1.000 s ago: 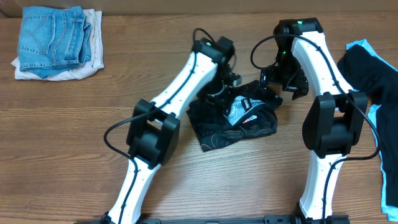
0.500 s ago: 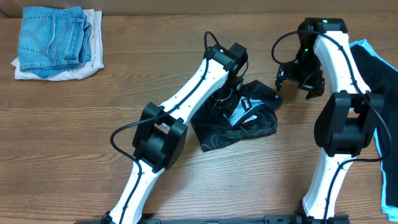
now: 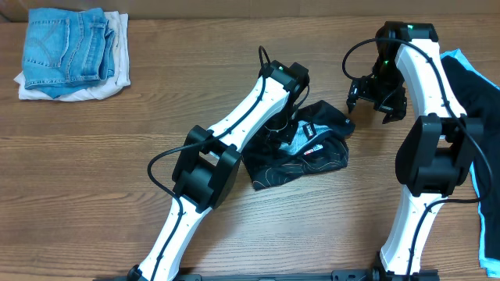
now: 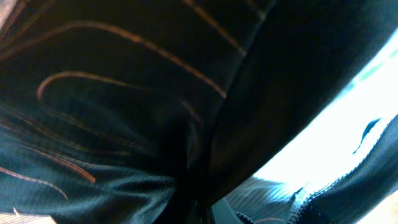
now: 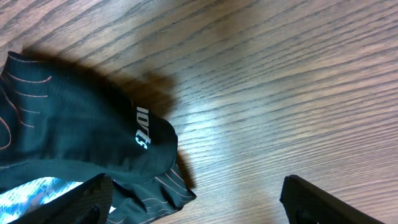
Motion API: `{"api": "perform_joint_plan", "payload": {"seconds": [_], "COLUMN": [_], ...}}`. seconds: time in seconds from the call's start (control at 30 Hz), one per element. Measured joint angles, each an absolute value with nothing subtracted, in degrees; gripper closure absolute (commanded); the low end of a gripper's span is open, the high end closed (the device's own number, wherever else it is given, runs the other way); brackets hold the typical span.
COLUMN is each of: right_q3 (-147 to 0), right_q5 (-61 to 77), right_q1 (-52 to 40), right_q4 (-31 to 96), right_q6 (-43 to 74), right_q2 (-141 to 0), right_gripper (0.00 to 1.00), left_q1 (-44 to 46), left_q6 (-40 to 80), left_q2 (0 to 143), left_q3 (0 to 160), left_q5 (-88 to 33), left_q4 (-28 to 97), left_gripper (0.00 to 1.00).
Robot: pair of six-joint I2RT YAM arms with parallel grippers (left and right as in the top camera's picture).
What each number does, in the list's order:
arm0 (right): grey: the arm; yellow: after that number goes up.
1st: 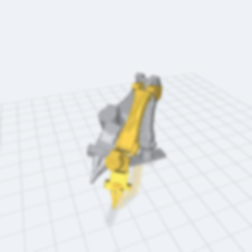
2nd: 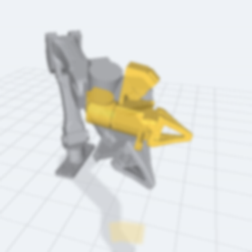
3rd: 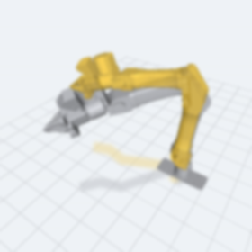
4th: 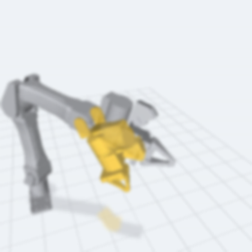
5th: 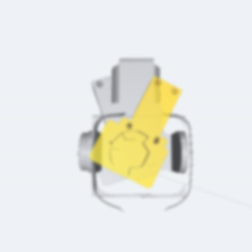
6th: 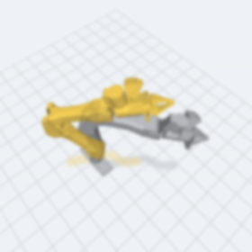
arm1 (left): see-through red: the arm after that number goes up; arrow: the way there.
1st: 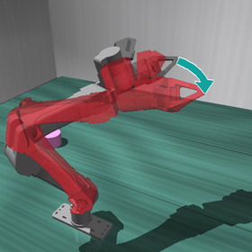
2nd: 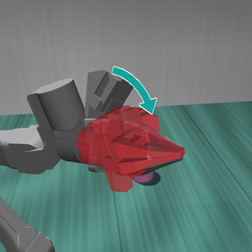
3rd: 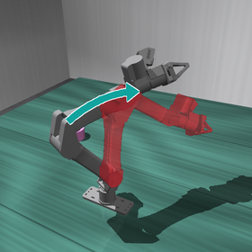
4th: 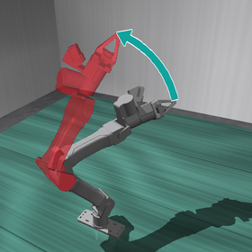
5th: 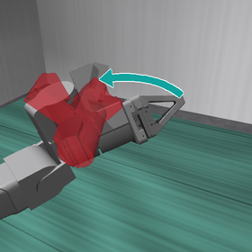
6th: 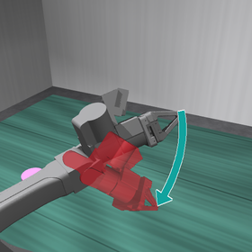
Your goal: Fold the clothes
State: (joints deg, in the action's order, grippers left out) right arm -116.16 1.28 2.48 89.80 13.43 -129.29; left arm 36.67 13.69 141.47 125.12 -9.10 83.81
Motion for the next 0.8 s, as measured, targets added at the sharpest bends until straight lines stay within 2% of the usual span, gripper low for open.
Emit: {"api": "perform_joint_plan", "payload": {"seconds": [0.43, 0.8], "right_q3": [-116.2, -116.2], "right_q5": [1.3, 1.3], "right_q1": [2.5, 2.5], "right_q4": [88.1, 87.9], "right_q6": [13.5, 13.4], "right_q2": [-129.3, -129.3], "right_gripper": [0.12, 0.12], "left_q1": [36.7, 37.7], "left_q6": [12.6, 8.4], "left_q2": [141.6, 141.6], "left_q3": [134.9, 134.9], "left_q5": [-9.2, -14.6], "left_q4": [96.3, 96.6], "left_gripper": [0.96, 0.96]}}
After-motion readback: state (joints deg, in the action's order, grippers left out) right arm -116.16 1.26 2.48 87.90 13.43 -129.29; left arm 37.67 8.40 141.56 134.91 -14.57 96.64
